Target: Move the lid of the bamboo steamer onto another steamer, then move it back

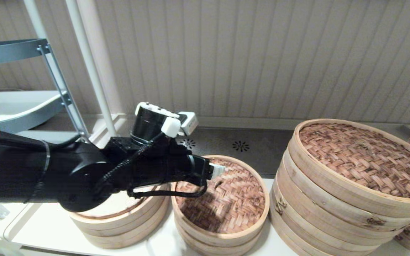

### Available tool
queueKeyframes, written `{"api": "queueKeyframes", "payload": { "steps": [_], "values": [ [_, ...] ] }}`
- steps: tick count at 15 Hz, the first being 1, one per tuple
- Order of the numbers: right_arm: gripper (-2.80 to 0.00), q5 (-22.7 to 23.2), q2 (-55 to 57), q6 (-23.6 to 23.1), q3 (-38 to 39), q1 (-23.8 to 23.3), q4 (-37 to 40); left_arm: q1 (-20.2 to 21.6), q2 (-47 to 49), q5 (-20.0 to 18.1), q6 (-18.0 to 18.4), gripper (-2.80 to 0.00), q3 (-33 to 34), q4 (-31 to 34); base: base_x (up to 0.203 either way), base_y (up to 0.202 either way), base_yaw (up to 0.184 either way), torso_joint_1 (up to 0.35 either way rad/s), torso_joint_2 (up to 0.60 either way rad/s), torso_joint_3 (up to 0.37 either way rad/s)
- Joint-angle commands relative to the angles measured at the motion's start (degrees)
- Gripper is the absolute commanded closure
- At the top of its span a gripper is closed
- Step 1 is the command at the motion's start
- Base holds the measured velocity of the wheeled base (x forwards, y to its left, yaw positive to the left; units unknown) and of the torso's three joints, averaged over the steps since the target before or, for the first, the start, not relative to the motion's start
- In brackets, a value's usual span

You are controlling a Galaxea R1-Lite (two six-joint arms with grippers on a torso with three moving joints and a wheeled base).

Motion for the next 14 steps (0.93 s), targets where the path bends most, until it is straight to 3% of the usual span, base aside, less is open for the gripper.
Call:
{"api": "queueKeyframes", "payload": {
  "steps": [1,3,5,10,12,14],
  "values": [
    [0.00,0.0,0.0,-0.1,0.0,0.0,0.0,1.6,-9.2,2.0,0.7,0.00,0.2,3.7,0.000,0.000,0.000,0.000,0.00,0.000],
    [0.00,0.0,0.1,-0.1,0.0,0.0,0.0,4.5,-16.2,6.1,1.6,0.00,2.1,8.2,0.000,0.000,0.000,0.000,0.00,0.000],
    [0.00,0.0,0.1,-0.1,0.0,-0.1,0.0,9.8,-23.4,7.7,2.5,0.00,6.3,9.7,0.000,0.000,0.000,0.000,0.00,0.000],
    [0.00,0.0,0.1,-0.1,0.0,0.0,0.0,24.1,-42.5,8.2,8.4,0.00,17.3,12.5,0.000,0.000,0.000,0.000,0.00,0.000],
    [0.00,0.0,0.1,-0.1,0.0,-0.1,0.0,30.4,-48.3,7.9,9.4,0.00,22.4,13.7,0.000,0.000,0.000,0.000,0.00,0.000],
    [0.00,0.0,0.1,-0.1,0.1,-0.1,0.0,33.6,-53.7,6.9,9.3,0.00,29.3,14.0,0.000,0.000,0.000,0.000,0.00,0.000]
  ]
}}
